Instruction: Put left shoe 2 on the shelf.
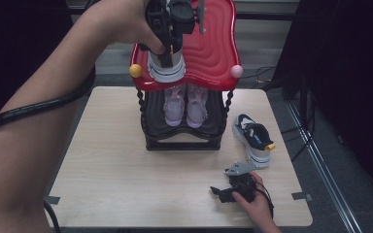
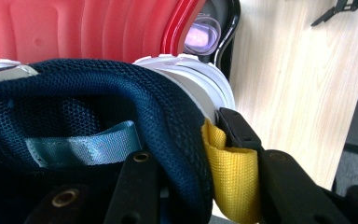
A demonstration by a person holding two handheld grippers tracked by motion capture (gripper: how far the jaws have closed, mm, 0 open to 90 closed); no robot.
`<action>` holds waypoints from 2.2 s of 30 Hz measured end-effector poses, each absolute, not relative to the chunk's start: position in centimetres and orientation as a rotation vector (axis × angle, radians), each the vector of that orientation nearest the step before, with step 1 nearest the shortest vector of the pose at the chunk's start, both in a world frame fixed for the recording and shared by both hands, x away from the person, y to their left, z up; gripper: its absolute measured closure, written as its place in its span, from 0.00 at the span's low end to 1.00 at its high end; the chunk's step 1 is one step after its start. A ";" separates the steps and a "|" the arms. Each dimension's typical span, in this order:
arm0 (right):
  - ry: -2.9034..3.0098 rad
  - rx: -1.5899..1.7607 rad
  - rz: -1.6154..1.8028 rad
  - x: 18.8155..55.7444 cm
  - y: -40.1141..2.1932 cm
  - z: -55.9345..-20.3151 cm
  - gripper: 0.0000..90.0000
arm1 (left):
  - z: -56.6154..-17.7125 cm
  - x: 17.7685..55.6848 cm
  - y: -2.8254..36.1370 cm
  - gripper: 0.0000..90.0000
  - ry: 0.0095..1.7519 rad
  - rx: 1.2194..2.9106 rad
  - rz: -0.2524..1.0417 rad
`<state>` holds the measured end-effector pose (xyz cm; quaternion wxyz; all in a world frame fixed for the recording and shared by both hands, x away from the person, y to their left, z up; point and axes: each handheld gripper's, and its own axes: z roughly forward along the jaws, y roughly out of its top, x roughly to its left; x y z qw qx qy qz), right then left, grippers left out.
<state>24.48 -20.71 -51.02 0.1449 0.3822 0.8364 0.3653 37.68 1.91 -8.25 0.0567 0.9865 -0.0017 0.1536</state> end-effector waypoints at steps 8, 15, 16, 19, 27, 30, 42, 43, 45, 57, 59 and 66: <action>2.412 1.101 1.050 24.5 -20.7 -51.0 0.14 | -8.5 39.5 1.1 0.77 -0.069 2.992 0.507; 2.412 1.102 1.050 24.5 -20.7 -51.0 0.14 | -8.9 41.1 0.5 0.76 -0.104 3.000 0.530; 2.412 1.101 1.049 24.5 -20.7 -51.0 0.14 | -9.1 41.4 0.5 0.76 -0.112 3.003 0.535; 2.412 1.100 1.050 24.5 -20.7 -51.0 0.14 | -9.5 41.9 0.3 0.76 -0.136 3.009 0.554; 2.412 1.102 1.050 24.5 -20.7 -51.0 0.14 | -10.1 42.4 0.3 0.76 -0.154 3.000 0.561; 2.412 1.103 1.050 24.5 -20.7 -51.0 0.14 | -10.3 42.5 0.3 0.76 -0.149 3.003 0.561; 2.412 1.102 1.050 24.5 -20.7 -51.0 0.14 | -11.0 42.4 0.5 0.77 -0.139 3.022 0.564; 2.412 1.104 1.049 24.5 -20.7 -51.0 0.14 | -11.0 42.3 0.5 0.76 -0.137 3.021 0.569; 2.412 1.102 1.050 24.5 -20.7 -51.0 0.14 | -11.0 42.3 0.4 0.76 -0.132 3.017 0.577; 2.412 1.102 1.050 24.5 -20.7 -51.0 0.14 | -10.5 42.8 1.0 0.42 0.149 2.948 0.520; 2.412 1.103 1.051 24.5 -20.7 -51.0 0.14 | -10.4 42.9 1.0 0.38 0.177 2.947 0.508; 2.412 1.099 1.050 24.5 -20.7 -51.0 0.14 | -10.1 42.7 1.5 0.30 0.302 2.901 0.429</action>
